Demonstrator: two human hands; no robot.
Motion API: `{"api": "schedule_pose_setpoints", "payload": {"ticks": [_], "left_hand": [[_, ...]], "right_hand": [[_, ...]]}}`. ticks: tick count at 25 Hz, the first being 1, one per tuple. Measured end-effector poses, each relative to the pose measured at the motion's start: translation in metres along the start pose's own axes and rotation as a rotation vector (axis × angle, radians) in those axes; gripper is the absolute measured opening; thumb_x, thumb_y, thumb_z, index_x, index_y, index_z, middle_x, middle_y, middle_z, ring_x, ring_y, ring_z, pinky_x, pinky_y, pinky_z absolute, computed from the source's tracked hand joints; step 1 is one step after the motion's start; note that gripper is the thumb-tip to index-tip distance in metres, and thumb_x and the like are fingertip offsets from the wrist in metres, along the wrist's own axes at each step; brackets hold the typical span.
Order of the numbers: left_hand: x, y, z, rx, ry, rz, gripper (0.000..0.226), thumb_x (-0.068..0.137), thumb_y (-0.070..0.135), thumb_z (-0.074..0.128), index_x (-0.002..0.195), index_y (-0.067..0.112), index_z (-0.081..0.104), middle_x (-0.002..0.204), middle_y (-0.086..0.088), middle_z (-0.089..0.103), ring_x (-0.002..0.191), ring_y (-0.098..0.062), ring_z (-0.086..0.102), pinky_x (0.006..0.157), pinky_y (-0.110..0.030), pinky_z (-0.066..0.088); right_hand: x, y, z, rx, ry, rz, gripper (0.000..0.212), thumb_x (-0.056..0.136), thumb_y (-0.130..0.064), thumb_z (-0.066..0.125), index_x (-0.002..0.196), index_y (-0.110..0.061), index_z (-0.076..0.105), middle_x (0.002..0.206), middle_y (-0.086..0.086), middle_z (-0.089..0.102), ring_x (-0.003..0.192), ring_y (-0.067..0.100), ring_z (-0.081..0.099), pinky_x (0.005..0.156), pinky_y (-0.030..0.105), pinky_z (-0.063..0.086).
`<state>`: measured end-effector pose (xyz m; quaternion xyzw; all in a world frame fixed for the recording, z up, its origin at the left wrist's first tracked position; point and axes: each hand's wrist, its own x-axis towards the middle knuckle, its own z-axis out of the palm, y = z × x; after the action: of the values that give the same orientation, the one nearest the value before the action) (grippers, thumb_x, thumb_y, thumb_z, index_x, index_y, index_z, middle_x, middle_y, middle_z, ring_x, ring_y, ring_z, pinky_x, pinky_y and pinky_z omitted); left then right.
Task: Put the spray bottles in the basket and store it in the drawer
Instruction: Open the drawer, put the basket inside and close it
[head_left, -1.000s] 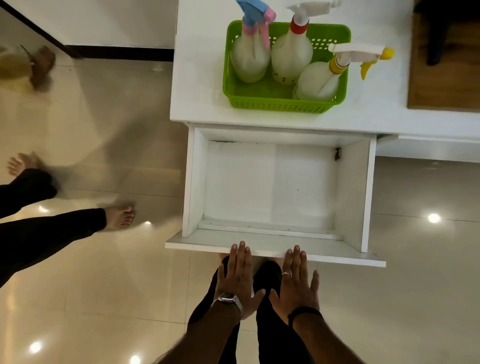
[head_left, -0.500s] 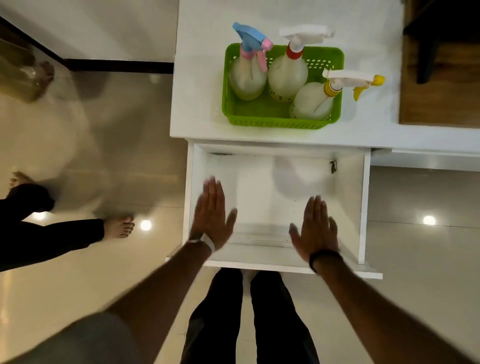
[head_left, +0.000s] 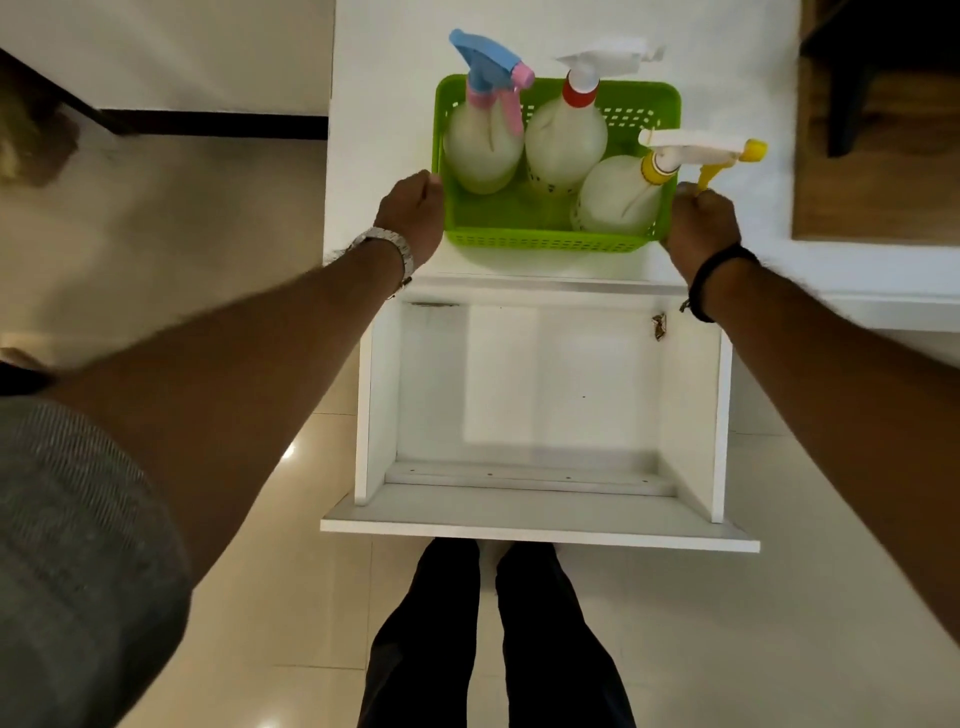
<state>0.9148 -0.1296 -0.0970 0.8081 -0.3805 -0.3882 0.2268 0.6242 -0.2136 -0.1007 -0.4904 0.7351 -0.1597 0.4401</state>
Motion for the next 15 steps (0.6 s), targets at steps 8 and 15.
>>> {"api": "schedule_pose_setpoints", "payload": {"ticks": [8,15], "left_hand": [[-0.044,-0.023,0.020,-0.061,0.077,0.012,0.027,0.106,0.022,0.037,0.088,0.008,0.053,0.081,-0.010,0.049,0.076,-0.020,0.043,0.069,-0.032,0.034],[-0.113,-0.062,0.032,-0.074,0.125,0.012,0.029,0.107,0.023,0.040,0.110,0.009,0.066,0.085,0.003,0.060,0.076,-0.015,0.049,0.062,-0.026,0.033]], "right_hand": [[-0.040,0.033,0.013,-0.122,0.092,-0.075,0.034,0.100,-0.019,0.043,0.124,-0.014,0.066,0.121,0.012,0.070,0.114,0.032,0.062,0.093,0.036,0.049],[-0.111,0.090,0.017,-0.036,0.121,0.001,0.029,0.104,-0.025,0.046,0.109,-0.006,0.066,0.096,0.010,0.065,0.086,0.023,0.055,0.073,0.030,0.037]]}}
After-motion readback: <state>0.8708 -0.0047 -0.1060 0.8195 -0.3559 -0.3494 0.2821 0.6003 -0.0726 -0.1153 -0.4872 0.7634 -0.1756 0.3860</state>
